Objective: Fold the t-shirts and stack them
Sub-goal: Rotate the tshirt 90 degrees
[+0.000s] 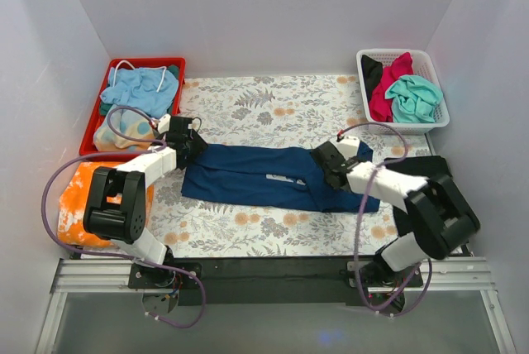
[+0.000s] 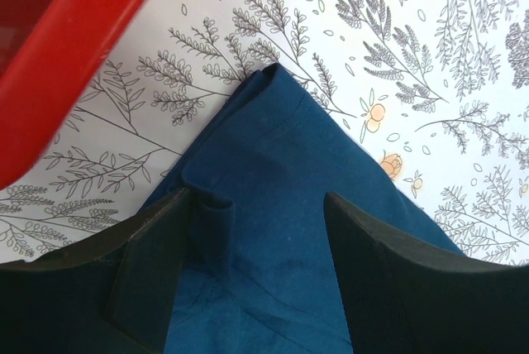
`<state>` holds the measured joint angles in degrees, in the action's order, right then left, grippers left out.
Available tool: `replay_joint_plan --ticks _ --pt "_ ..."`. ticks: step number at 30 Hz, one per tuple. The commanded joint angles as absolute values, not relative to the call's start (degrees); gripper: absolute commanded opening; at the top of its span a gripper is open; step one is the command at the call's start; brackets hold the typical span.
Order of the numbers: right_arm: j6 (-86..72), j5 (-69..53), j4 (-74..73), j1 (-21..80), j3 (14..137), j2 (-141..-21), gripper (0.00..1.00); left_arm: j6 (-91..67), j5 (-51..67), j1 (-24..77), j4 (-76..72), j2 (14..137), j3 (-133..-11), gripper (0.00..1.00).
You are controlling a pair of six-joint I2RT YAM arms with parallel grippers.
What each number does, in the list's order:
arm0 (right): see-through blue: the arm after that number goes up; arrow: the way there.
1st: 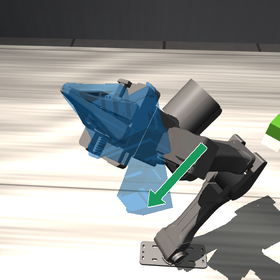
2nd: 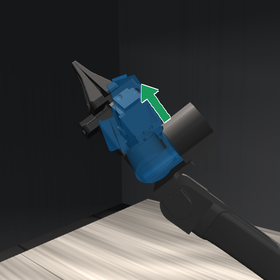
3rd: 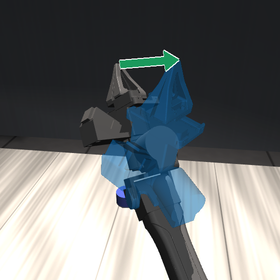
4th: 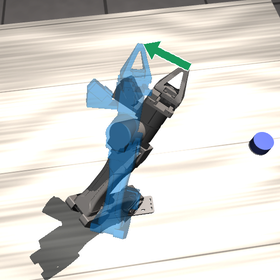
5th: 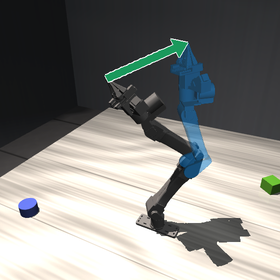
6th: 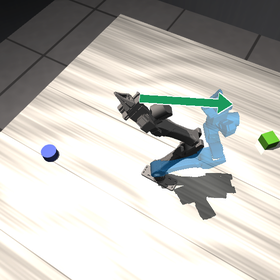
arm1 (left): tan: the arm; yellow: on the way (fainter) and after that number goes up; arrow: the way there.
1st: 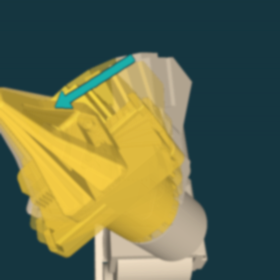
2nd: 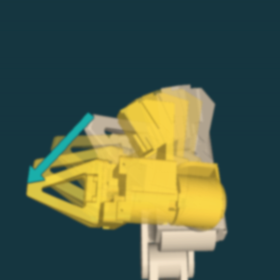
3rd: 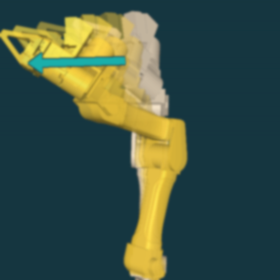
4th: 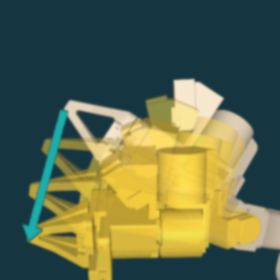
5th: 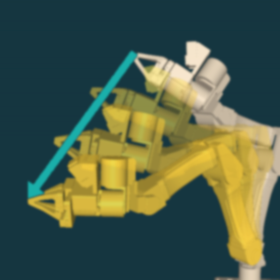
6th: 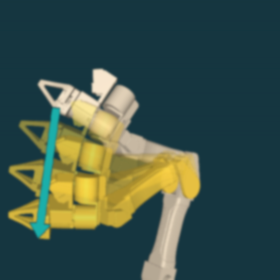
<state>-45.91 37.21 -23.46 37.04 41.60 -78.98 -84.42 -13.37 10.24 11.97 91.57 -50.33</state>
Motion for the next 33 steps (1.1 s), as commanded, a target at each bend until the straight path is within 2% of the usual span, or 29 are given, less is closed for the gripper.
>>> replay_joint_plan --ticks 1,6,10,12,15,16,17,20,25,29,33 --pt "-40.4 37.3 -16.1 33.8 49.0 -92.4 0.34 -84.4 -16.3 10.4 11.9 86.1 -49.7 0.64" --pt "-35.1 35.4 -15.4 29.0 60.2 -106.7 0.31 -85.3 -17.6 10.6 12.4 81.1 -49.5 0.64" --pt "-26.9 32.0 -15.6 24.6 79.0 -118.3 0.31 -85.8 -16.1 10.7 12.7 78.8 -50.8 0.64" --pt "-20.2 27.4 -15.6 23.6 92.3 -125.6 0.31 -84.8 -15.0 10.7 13.0 78.7 -51.4 0.64" --pt "-13.9 21.6 -15.6 23.6 104.4 -131.3 0.34 -83.9 -13.6 10.7 13.3 79.4 -52.2 0.64" --pt "-10.0 17.4 -15.6 23.6 111.1 -133.8 0.31 -83.8 -12.8 10.7 13.5 80.0 -52.6 0.64" --pt "-9.4 17.0 -15.9 23.6 112.7 -133.9 0.32 -83.4 -12.3 10.8 13.5 80.4 -52.8 0.64" --pt "-9.1 17.9 -15.8 23.9 112.9 -131.0 0.33 -83.3 -12.2 10.7 13.7 80.9 -53.3 0.64" --pt "-9.1 17.8 -11.6 27.6 99.7 -117.4 0.34 -83.2 -12.6 10.7 13.7 81.9 -53.9 0.64" --pt "-8.6 15.6 -11.4 39.0 90.4 -109.7 0.34 -83.1 -13.8 10.7 14.1 83.1 -54.6 0.64" --pt "-10.8 12.2 -11.1 50.0 83.3 -108.3 0.34 -84.1 -14.8 10.3 15.0 83.8 -54.8 0.64"
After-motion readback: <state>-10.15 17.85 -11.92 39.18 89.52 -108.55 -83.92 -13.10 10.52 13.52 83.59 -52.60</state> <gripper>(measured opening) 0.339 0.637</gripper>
